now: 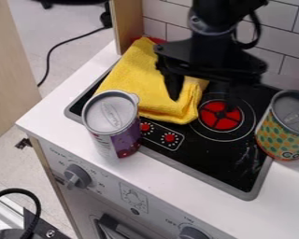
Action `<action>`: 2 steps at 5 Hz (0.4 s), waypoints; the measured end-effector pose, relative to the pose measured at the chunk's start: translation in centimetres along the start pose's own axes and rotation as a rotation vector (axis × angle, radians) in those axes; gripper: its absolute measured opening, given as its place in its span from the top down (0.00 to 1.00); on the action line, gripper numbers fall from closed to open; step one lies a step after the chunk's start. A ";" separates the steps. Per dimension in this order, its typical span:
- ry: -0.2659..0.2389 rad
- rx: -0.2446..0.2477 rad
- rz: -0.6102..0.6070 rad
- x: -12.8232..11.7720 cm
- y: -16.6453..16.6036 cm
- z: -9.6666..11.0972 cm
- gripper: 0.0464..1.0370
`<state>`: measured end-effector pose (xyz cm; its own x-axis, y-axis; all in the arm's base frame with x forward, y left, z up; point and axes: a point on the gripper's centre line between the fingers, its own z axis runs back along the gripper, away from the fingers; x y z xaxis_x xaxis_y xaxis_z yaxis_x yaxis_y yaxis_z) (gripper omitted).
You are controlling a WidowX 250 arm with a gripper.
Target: Put the silver tin on the left edge side of the burner
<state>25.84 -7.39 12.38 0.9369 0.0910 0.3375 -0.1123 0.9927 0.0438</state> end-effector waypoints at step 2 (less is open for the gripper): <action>-0.082 -0.044 -0.158 2.4 1.7 -0.9 0.04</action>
<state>28.21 -5.45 12.41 0.9114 -0.0715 0.4053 0.0508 0.9968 0.0617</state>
